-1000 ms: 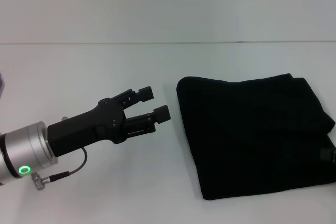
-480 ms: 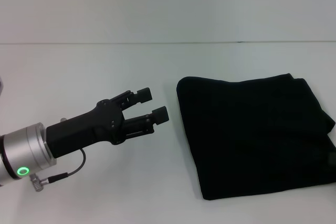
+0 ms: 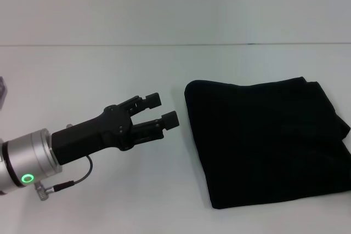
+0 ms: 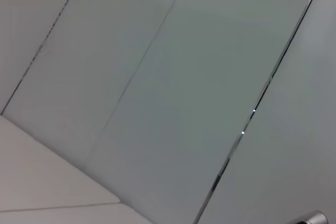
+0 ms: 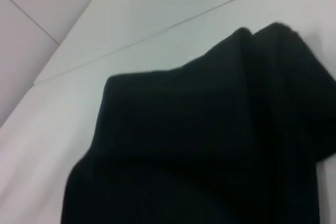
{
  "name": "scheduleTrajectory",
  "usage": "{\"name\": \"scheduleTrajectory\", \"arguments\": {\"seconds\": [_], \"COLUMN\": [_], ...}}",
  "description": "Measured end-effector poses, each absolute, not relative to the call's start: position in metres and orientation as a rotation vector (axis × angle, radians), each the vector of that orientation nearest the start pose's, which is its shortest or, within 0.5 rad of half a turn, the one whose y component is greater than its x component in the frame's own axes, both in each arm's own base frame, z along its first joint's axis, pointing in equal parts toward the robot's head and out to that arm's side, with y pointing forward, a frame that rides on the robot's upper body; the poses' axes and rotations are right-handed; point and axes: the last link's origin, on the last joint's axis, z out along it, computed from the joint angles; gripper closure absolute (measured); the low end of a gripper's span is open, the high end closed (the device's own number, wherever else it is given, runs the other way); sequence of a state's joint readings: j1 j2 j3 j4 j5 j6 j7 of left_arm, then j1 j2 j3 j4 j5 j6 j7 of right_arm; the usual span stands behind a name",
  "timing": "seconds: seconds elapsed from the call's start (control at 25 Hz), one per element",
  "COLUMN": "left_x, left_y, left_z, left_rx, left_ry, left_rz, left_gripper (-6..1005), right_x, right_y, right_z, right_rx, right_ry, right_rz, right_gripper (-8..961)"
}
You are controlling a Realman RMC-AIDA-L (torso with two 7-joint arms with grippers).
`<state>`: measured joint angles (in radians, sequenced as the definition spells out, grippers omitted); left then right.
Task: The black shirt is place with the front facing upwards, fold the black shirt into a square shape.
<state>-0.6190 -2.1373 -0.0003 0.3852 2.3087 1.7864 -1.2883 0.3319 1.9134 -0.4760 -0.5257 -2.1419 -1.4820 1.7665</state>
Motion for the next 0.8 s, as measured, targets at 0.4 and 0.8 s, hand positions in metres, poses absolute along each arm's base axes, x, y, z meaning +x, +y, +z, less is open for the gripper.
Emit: {"name": "scheduleTrajectory", "arguments": {"seconds": [0.4,0.8], "left_x": [-0.246,-0.243], "left_y": [0.337,0.380], "left_z": [-0.023,-0.057], "left_rx": [-2.376,-2.103], "left_ry": [-1.430,-1.950], "left_rz": [-1.225,-0.829], "left_gripper": [50,50], "right_x": [0.397,0.395], "right_y": [0.227,0.180], "right_z": [0.086,0.060], "right_rx": [-2.221,-2.343], "right_ry": [1.185,0.833], "right_rz": [0.720,0.671], "right_gripper": [830,403]}}
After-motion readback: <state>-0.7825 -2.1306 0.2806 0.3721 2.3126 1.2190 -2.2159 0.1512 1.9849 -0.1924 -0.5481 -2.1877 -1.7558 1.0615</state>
